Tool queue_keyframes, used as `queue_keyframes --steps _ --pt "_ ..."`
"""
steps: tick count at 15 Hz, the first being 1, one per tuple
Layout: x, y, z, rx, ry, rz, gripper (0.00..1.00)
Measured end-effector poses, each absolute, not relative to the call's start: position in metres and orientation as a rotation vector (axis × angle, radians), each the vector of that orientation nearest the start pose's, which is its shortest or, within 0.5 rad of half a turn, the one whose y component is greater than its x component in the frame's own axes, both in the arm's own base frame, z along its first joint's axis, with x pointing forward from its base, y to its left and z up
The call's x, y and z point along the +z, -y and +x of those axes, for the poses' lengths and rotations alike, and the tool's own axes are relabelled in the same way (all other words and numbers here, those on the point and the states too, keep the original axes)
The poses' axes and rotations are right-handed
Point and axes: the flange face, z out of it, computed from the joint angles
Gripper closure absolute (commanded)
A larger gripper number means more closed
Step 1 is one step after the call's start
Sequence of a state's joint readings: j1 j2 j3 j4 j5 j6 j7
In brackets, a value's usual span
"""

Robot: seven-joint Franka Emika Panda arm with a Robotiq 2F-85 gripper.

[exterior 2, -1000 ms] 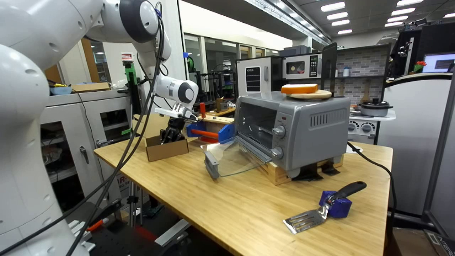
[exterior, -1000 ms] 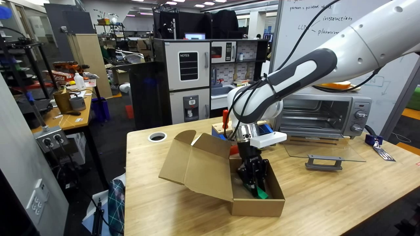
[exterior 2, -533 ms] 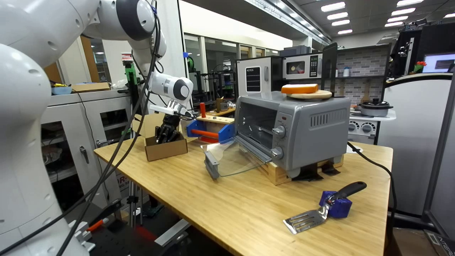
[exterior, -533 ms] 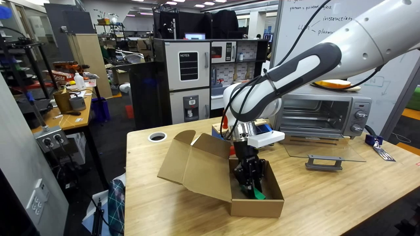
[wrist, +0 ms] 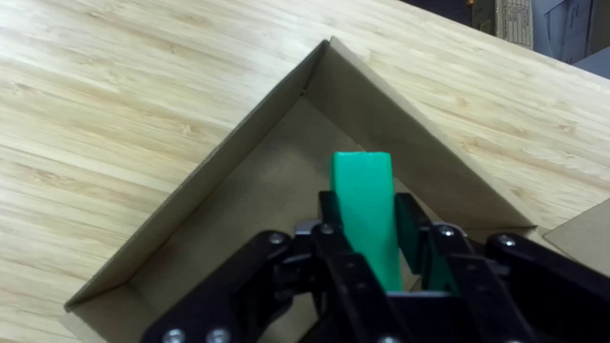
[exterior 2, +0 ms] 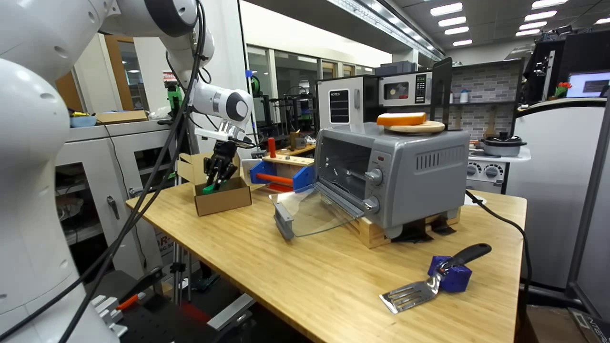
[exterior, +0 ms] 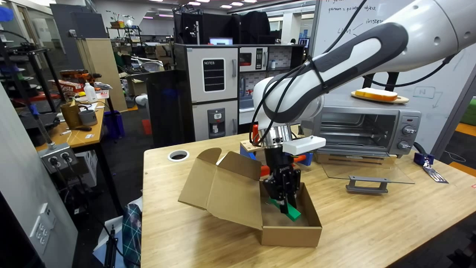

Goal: Take the green block out of the box and put it on the table

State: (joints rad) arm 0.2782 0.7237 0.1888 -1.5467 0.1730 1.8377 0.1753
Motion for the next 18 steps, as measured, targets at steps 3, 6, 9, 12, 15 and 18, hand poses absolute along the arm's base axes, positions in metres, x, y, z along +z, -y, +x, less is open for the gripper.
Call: queue_keyframes --steps 3,6,9,12,15,18 --pt "0.223 -0.292 0.581 0.705 0.280 -2.913 0.92" --pt "0.241 -0.289 0.571 0.675 0.259 -2.935 0.92" --pt "0.253 -0.277 0.555 0.635 0.189 -2.964 0.92" --pt "0.252 -0.252 0.535 0.625 0.055 -2.985 0.92" --pt "0.239 -0.219 0.516 0.641 -0.119 -2.982 0.92" --pt "0.231 -0.190 0.506 0.637 -0.272 -2.974 0.92"
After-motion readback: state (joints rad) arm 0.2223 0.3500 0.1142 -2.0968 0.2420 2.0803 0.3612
